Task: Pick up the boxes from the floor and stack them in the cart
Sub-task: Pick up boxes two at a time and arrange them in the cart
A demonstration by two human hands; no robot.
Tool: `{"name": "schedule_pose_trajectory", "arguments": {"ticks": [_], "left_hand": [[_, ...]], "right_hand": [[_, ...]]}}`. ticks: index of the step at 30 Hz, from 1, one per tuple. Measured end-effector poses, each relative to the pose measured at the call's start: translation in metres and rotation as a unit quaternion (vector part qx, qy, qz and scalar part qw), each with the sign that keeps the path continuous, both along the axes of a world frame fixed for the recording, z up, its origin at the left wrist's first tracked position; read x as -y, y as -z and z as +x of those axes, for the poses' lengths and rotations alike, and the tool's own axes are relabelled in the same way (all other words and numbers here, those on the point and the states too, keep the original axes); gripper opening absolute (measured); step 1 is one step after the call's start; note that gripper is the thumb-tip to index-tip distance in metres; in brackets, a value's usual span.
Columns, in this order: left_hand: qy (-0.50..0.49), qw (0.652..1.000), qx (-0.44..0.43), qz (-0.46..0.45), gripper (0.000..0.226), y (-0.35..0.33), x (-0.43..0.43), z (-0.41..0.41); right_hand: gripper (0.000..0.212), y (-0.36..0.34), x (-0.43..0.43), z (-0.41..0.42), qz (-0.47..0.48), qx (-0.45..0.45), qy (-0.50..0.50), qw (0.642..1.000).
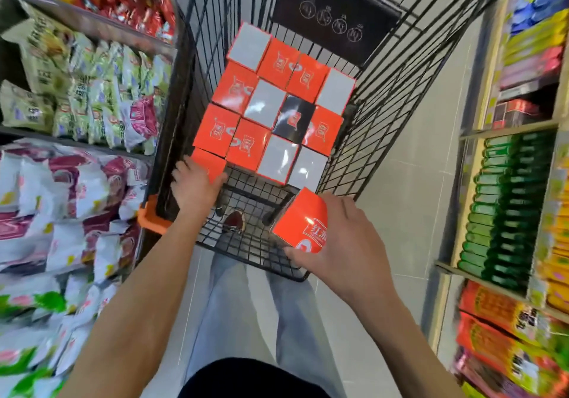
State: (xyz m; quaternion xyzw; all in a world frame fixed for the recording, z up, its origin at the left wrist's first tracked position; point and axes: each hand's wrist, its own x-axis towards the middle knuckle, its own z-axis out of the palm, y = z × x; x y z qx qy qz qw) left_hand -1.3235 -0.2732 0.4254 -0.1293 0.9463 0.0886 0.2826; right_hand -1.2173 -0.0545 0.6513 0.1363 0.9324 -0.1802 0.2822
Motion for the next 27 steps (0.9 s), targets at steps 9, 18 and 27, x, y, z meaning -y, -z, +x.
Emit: {"name": "schedule_pose_trajectory", "arguments": {"ticks": [9,18,27], "left_hand": [[0.097,0.956,-0.229,0.158,0.03,-0.114,0.044,-0.013],[0.061,0.972,-0.026,0.225,0.059,-0.103,0.06,-0.059],[0.129,0.977,-0.073,0.153,0.023,-0.077,0.07,-0.066]], "right_hand": [[0.085,0.056,0.027,-0.02,0.022,-0.05,0.065,0.996],[0.089,0.133,0.09,-0.043,-0.031,0.017,0.281,0.959],[0.096,0.152,0.123,-0.046,-0.019,-0.003,0.385,0.923]]}}
